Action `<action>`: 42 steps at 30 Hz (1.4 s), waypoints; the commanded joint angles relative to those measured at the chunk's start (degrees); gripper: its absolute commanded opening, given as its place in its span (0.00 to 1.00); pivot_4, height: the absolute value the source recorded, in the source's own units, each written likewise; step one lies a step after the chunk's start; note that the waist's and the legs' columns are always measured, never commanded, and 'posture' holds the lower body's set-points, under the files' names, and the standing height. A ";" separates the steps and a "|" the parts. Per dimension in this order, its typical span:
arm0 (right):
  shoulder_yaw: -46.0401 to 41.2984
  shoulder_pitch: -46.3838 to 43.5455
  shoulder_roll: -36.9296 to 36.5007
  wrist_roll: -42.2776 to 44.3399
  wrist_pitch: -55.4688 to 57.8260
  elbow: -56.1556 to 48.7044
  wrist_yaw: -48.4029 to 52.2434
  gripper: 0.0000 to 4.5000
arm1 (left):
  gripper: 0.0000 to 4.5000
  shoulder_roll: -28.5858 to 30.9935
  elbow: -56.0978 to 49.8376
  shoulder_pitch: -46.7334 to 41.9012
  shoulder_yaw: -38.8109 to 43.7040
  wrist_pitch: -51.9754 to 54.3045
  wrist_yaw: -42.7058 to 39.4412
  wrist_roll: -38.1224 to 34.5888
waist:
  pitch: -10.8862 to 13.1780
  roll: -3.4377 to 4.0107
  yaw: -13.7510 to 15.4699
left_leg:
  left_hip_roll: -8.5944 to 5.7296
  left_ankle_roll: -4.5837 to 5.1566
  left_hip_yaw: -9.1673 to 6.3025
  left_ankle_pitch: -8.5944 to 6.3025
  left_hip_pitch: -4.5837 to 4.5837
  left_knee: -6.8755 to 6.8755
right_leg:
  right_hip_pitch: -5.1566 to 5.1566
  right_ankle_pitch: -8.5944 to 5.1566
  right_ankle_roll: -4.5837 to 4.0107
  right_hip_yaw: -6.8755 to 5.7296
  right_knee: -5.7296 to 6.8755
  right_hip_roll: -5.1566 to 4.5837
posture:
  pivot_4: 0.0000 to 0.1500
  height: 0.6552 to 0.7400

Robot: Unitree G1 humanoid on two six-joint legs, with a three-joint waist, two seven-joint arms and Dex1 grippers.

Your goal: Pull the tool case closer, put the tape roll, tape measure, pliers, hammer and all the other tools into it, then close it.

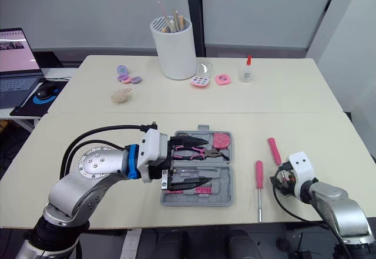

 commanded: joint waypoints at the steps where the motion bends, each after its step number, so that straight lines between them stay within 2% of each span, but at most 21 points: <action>1: -0.82 -0.71 -0.12 -1.31 -3.29 1.94 -0.56 0.93 | 1.00 0.50 -2.37 0.44 0.61 -0.12 0.21 -0.53 | 0.00 0.00 0.00 | 0.00 0.00 0.00 0.00 0.00 0.00 | 0.00 0.00 0.00 0.00 0.00 0.00 | 1.00 1.00; 7: -2.66 -1.25 1.04 0.44 -5.24 4.39 -0.01 0.93 | 1.00 0.42 -2.61 0.13 0.62 0.31 0.80 -0.72 | 0.00 0.00 -0.06 | 0.00 0.00 0.00 0.00 0.03 0.01 | 0.02 0.00 0.01 -0.01 0.02 0.01 | 1.00 1.00; 18: -5.87 -1.18 -1.12 4.21 -1.35 -2.62 2.15 0.93 | 1.00 0.96 -2.21 -0.44 0.94 0.23 0.48 -1.02 | 0.00 0.00 -0.04 | 0.01 0.00 -0.01 0.00 0.02 0.00 | 0.02 0.02 -0.02 -0.01 0.03 0.00 | 1.00 1.00; 31: -2.08 -3.49 -0.88 -0.27 -5.94 8.26 1.54 0.93 | 1.00 0.33 -1.64 -0.45 0.17 -0.54 0.36 -0.43 | 0.00 0.00 -0.05 | -0.01 0.00 0.01 0.00 0.03 0.00 | 0.02 0.12 -0.19 0.00 0.02 0.00 | 1.00 1.00; 34: -1.86 -4.14 -0.45 -0.79 -7.03 10.72 1.49 0.81 | 1.00 0.59 -1.97 -0.18 0.49 -0.33 0.41 -0.63 | 0.00 0.00 -0.02 | -0.01 0.00 -0.01 0.00 0.04 0.00 | 0.02 0.12 -0.20 -0.02 0.03 0.03 | 1.00 1.00; 37: -1.45 -3.77 -0.70 -1.08 -7.49 11.33 2.00 0.58 | 1.00 0.82 -2.24 0.17 0.75 -0.23 0.56 -0.69 | -0.01 -0.01 -0.05 | 0.00 0.00 0.00 0.00 0.03 0.00 | 0.02 0.12 -0.20 -0.01 0.02 0.03 | 1.00 1.00; 42: -0.84 -2.82 -0.74 -1.37 -8.38 10.48 2.50 0.33 | 1.00 0.84 -2.56 0.43 0.85 -0.11 0.95 -0.67 | -0.01 -0.01 -0.03 | 0.00 0.00 -0.01 0.00 0.04 0.00 | 0.03 0.12 -0.20 -0.02 0.02 0.03 | 1.00 1.00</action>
